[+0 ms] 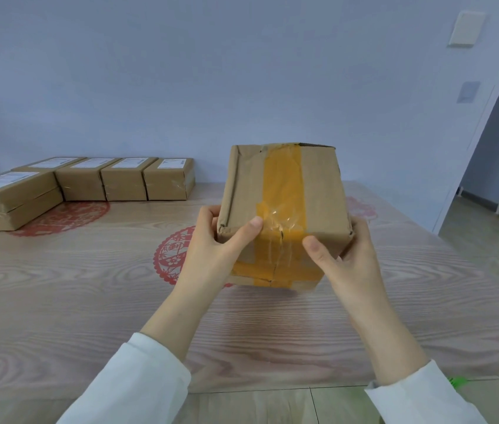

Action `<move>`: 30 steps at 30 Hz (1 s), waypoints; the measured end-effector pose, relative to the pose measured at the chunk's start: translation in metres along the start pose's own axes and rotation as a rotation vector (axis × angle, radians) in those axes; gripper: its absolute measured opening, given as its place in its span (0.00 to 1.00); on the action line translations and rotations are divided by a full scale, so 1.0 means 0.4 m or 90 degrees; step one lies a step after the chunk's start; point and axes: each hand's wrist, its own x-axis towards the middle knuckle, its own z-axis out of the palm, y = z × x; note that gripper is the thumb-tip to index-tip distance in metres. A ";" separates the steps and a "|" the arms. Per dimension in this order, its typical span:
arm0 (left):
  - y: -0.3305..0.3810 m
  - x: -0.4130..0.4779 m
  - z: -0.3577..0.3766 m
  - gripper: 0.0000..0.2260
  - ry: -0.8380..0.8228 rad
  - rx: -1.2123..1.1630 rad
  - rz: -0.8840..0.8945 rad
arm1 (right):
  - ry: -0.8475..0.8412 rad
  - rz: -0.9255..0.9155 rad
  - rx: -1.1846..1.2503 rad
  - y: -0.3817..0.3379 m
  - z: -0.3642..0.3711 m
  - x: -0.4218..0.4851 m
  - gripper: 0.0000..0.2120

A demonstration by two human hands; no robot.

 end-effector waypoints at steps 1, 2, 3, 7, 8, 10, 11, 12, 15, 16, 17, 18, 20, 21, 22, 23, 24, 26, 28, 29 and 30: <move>-0.003 0.000 -0.002 0.19 -0.007 -0.003 -0.002 | -0.011 0.013 -0.002 0.000 -0.002 0.000 0.34; -0.006 -0.001 -0.003 0.17 -0.013 -0.002 -0.001 | -0.015 0.023 -0.011 -0.001 -0.003 0.000 0.34; -0.009 -0.001 -0.004 0.17 -0.019 0.002 0.003 | -0.012 0.031 -0.018 -0.002 -0.004 0.000 0.32; -0.012 -0.002 -0.003 0.22 -0.040 0.004 0.010 | 0.009 0.056 -0.029 0.002 -0.010 0.005 0.20; -0.011 -0.002 -0.002 0.24 -0.038 0.003 0.007 | 0.010 0.059 -0.034 0.004 -0.011 0.005 0.19; -0.008 0.001 -0.001 0.28 -0.021 0.000 0.002 | 0.014 0.057 -0.045 0.013 -0.011 0.003 0.19; -0.009 0.002 -0.001 0.29 -0.008 0.002 0.004 | 0.015 0.056 -0.047 0.019 -0.011 0.000 0.21; -0.011 0.003 -0.001 0.28 -0.001 0.006 0.009 | 0.014 0.058 -0.042 0.022 -0.009 -0.002 0.22; -0.022 0.002 -0.005 0.29 -0.032 0.025 0.031 | 0.016 0.058 -0.031 0.025 -0.001 -0.005 0.27; -0.024 -0.001 -0.005 0.30 -0.049 0.036 0.036 | 0.022 0.055 -0.041 0.025 0.000 -0.004 0.26; -0.025 -0.002 -0.006 0.33 -0.061 0.044 0.037 | 0.030 0.050 -0.056 0.026 0.000 -0.004 0.25; -0.027 -0.001 -0.006 0.36 -0.066 0.048 0.036 | 0.037 0.043 -0.068 0.027 0.001 -0.003 0.25; -0.029 0.005 -0.007 0.42 -0.051 0.041 0.031 | 0.037 0.027 -0.092 0.032 0.005 -0.004 0.26; -0.031 0.008 -0.008 0.43 -0.040 0.033 0.031 | 0.030 0.023 -0.107 0.034 0.006 -0.007 0.27; -0.032 0.010 -0.008 0.43 -0.034 0.028 0.032 | 0.023 0.024 -0.116 0.034 0.008 -0.008 0.28; -0.034 0.009 -0.008 0.41 -0.037 0.023 0.033 | 0.021 0.028 -0.114 0.034 0.009 -0.009 0.28; -0.036 0.007 -0.007 0.40 -0.048 0.019 0.033 | 0.025 0.037 -0.105 0.034 0.008 -0.009 0.29; -0.040 0.000 -0.005 0.39 -0.072 0.014 0.032 | 0.044 0.054 -0.104 0.036 0.005 -0.007 0.31; -0.040 -0.002 -0.002 0.36 -0.077 0.015 0.027 | 0.056 0.061 -0.122 0.040 0.003 -0.005 0.30; -0.038 -0.001 0.000 0.34 -0.069 0.014 0.022 | 0.057 0.059 -0.126 0.040 0.003 -0.005 0.28; -0.035 0.000 0.001 0.33 -0.053 0.014 0.017 | 0.053 0.056 -0.126 0.041 0.004 -0.006 0.26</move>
